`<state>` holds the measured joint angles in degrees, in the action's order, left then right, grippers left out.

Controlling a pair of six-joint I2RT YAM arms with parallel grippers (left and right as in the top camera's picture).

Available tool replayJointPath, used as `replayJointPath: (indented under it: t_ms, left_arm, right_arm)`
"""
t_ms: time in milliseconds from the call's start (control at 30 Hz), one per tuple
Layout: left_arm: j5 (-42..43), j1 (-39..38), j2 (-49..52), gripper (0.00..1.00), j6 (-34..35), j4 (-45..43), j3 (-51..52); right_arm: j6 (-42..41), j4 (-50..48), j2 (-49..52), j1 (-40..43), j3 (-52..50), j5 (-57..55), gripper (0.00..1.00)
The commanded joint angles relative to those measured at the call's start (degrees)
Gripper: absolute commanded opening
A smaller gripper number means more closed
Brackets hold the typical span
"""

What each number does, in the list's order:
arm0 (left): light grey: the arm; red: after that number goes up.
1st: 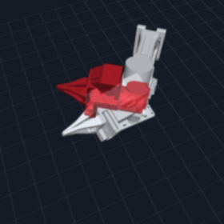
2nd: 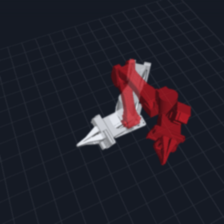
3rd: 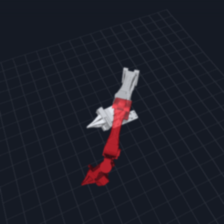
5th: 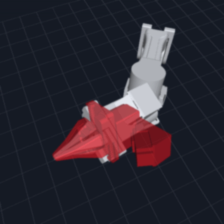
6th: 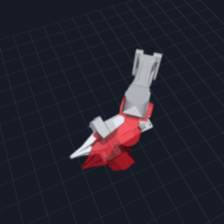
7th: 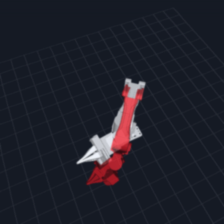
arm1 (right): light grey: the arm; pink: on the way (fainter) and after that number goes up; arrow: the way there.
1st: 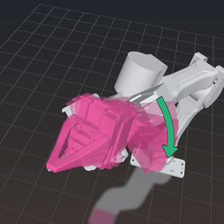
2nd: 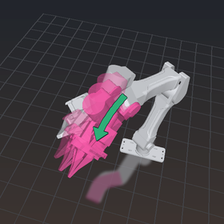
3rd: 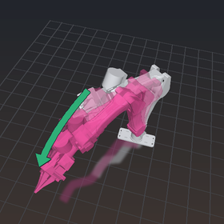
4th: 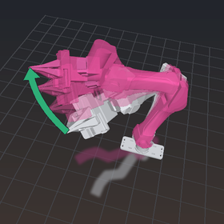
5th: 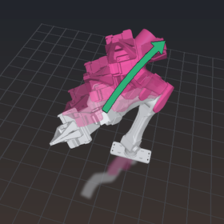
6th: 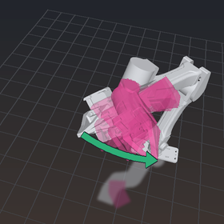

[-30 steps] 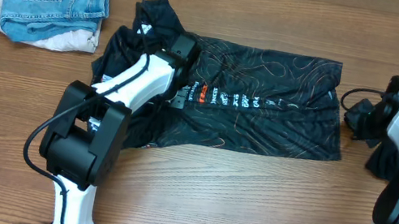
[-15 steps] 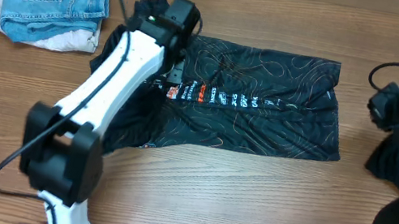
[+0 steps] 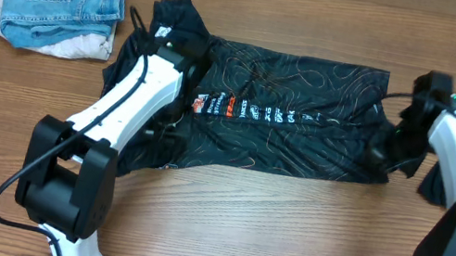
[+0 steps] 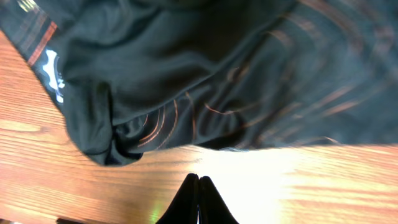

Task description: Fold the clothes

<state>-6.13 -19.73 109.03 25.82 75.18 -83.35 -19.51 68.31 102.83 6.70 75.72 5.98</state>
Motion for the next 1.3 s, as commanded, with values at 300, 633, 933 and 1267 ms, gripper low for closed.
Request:
replayJointPath:
  t_ms: [300, 633, 933, 1267]
  left_arm:
    - [0.2, 9.1, 0.4, 0.04, 0.9, -12.7, 13.0]
    - [0.5, 12.6, 0.4, 0.05, -0.3, -21.1, 20.2]
    - [2.1, 12.7, 0.4, 0.09, -0.2, -26.0, 26.6]
    - [6.2, 13.7, 0.4, 0.04, 2.1, -23.3, 29.0]
  right_arm:
    - [-3.0, -18.9, -0.3, 2.1, -14.6, 0.1, 0.04]
    - [-3.5, -23.9, 0.2, 2.8, -16.5, -0.4, 0.04]
    - [-6.1, -23.0, 1.1, 7.5, -18.7, -2.3, 0.04]
    - [-9.1, -19.8, 1.1, 13.4, -19.6, -2.3, 0.04]
